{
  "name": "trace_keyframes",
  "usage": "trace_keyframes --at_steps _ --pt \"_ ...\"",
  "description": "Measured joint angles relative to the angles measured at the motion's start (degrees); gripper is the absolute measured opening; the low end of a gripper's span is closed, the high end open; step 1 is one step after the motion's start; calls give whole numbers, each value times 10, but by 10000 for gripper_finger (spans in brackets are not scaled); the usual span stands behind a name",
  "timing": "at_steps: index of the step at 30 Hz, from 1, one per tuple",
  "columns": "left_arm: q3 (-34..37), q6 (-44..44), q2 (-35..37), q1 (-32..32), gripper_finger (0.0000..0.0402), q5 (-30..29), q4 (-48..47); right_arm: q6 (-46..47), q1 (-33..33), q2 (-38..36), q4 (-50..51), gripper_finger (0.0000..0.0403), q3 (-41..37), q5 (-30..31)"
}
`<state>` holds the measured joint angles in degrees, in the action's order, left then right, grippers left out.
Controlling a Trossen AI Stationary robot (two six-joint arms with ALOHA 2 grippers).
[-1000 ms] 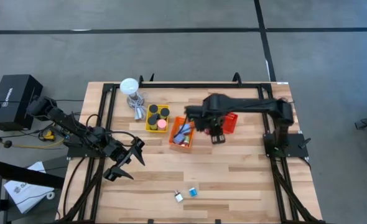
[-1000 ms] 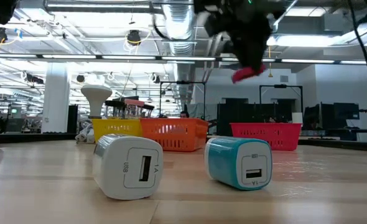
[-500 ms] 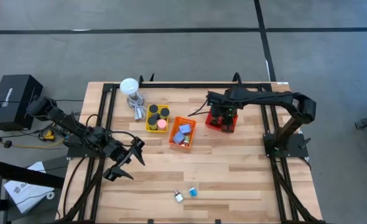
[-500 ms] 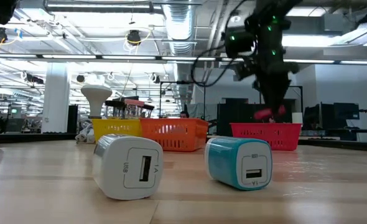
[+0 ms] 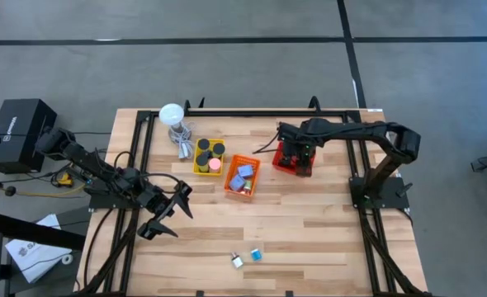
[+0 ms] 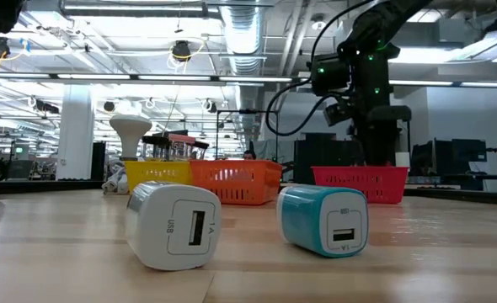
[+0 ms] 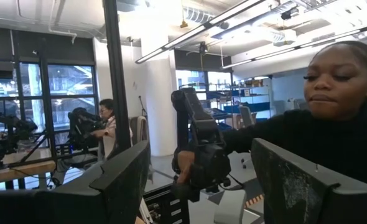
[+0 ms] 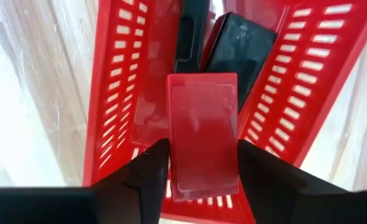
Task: Pick & Place Office items
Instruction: Put the red digital clock into the red bin, then put the white charger adapter into the orange bin
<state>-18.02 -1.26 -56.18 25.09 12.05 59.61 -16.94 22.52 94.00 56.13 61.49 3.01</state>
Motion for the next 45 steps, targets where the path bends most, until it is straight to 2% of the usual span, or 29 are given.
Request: trace_keyframes --at_steps 7,12,21,24,28,32,36,42,45 --pt "0 0 0 -2 273 0 0 -10 0 0 -12 229 0 0" --pt "0 -15 0 -2 273 -4 0 11 0 0 -7 244 6 0" --pt "-5 -34 -39 -9 273 -133 -28 61 -47 -30 102 243 99 0" --pt "-45 -27 -68 -21 273 -142 -88 83 -84 -68 104 243 127 1" --pt "-132 2 -117 -28 273 -142 -253 121 -140 -148 92 243 133 0" --pt "-197 19 -172 -25 273 -122 -352 183 -202 -237 21 243 93 1" --pt "-222 35 -226 -21 273 -60 -355 195 -268 -317 -117 243 2 0" --pt "-226 31 -309 -21 273 -33 -356 209 -365 -385 -310 243 -153 7" --pt "-226 28 -356 -22 273 -13 -330 198 -411 -408 -405 243 -230 40"
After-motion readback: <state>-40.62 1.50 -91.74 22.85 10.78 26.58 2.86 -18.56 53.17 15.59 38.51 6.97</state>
